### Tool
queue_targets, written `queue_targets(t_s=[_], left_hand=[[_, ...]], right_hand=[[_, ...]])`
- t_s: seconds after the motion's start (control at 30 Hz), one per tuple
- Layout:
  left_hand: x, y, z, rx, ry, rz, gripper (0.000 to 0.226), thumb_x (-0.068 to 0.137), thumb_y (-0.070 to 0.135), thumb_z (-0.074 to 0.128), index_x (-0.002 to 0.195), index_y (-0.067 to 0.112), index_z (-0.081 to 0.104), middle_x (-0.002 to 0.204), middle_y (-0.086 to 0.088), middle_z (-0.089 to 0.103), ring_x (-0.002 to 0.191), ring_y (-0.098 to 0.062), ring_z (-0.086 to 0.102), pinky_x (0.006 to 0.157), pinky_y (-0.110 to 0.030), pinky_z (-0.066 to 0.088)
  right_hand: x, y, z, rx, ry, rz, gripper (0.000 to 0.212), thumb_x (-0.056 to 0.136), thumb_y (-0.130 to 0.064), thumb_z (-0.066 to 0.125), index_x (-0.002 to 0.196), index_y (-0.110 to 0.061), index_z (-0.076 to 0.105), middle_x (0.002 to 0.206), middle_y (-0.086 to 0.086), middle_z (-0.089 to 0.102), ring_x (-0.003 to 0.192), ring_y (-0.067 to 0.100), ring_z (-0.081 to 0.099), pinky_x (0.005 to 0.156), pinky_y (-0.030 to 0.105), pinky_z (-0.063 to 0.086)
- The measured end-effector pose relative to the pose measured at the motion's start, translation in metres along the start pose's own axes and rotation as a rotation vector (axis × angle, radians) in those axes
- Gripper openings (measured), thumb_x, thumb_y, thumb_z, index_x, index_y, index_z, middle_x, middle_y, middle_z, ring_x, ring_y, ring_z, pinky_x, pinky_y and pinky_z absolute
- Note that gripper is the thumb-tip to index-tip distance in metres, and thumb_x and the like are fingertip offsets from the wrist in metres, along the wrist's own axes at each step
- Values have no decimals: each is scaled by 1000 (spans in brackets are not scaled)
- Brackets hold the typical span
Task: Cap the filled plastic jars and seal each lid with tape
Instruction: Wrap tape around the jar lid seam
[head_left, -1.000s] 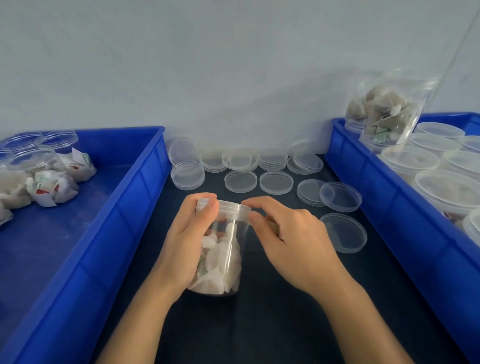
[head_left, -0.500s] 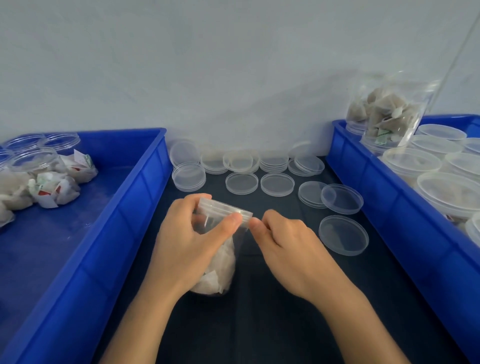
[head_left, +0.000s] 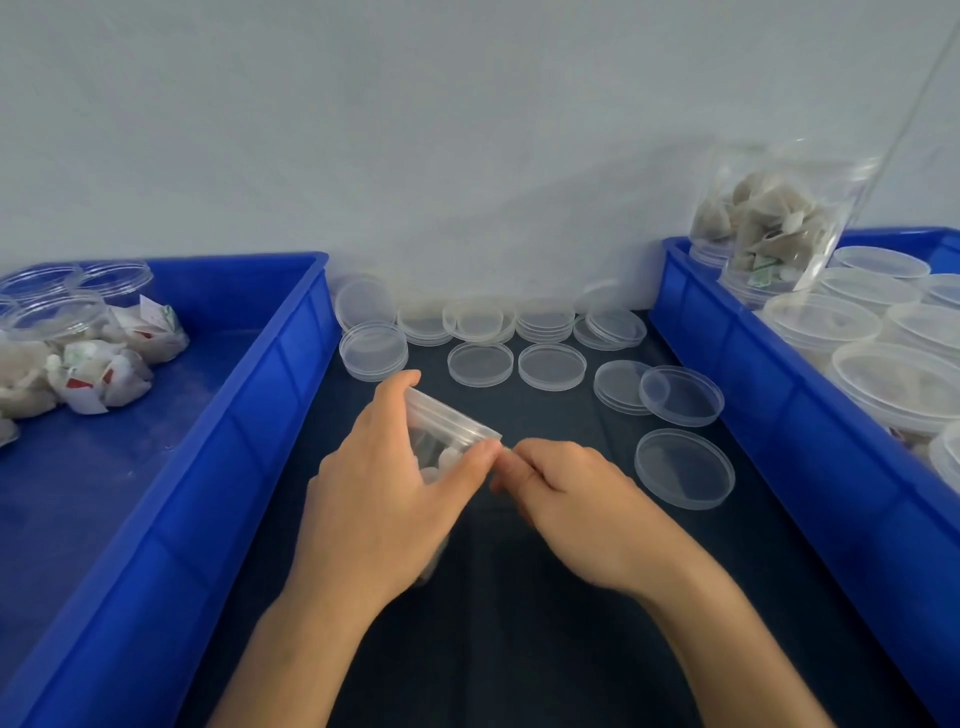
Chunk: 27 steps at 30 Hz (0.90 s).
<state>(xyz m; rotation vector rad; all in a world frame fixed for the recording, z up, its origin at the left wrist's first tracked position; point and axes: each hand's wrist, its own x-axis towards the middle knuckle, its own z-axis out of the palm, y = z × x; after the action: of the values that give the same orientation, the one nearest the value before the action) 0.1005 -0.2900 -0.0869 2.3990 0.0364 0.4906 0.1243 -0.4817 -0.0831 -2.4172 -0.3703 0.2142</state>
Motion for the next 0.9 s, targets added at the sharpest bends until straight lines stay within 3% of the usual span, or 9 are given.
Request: queue_targets(t_s=[0.07,0.2,0.27,0.43,0.53,0.63,0.9], left_hand=[[1,-3,0,-30,-2,-15,91,72,96,51,148,52,27,135,23,58,115,-6,61,95,-44,57],[4,-8,-3,-101,-7,-43,93,69,103,47,147,55,30,132,25,60,109,1,62,98,-47,56],[5,-10,-5,-121,-13,-51,97,66,107,42,147,55,31,130,26,60,110,-1,62,98,-48,56],[6,-14,-4,-129,-30,-48,97,66,107,46,146,55,32,125,28,60,111,0,61,92,-38,55],[7,-12,-2,-101,-20,-26,101,62,109,44,145,53,32,117,33,57,104,7,59,79,-24,50],[7,-10,0,-83,-10,-10,102,61,109,43,144,51,32,112,38,52,100,10,57,74,-18,46],[3,-4,2,-77,15,-6,89,70,98,51,141,48,34,108,33,57,99,7,60,74,-16,47]], right_hand=[[0,2,-1,25,4,-8,45,108,-61,35,95,-32,68,95,-13,72,96,15,66,90,43,54],[1,6,-3,66,78,-48,43,107,-60,40,88,-30,64,76,-19,64,69,7,56,65,29,42],[1,5,-3,64,101,-78,45,106,-60,40,86,-26,61,70,-17,60,62,9,50,60,27,37],[-1,3,-2,76,158,-140,58,103,-64,44,80,-11,51,62,-5,45,55,10,36,56,30,34],[-1,2,-2,62,189,-163,61,102,-64,45,74,-10,41,57,-5,38,54,12,32,55,30,31],[-2,1,-1,36,220,-174,61,101,-63,45,72,-10,39,55,-4,38,53,13,32,55,28,29],[-4,-3,-2,-37,341,-215,56,96,-57,48,67,-10,38,56,5,40,58,28,37,53,32,30]])
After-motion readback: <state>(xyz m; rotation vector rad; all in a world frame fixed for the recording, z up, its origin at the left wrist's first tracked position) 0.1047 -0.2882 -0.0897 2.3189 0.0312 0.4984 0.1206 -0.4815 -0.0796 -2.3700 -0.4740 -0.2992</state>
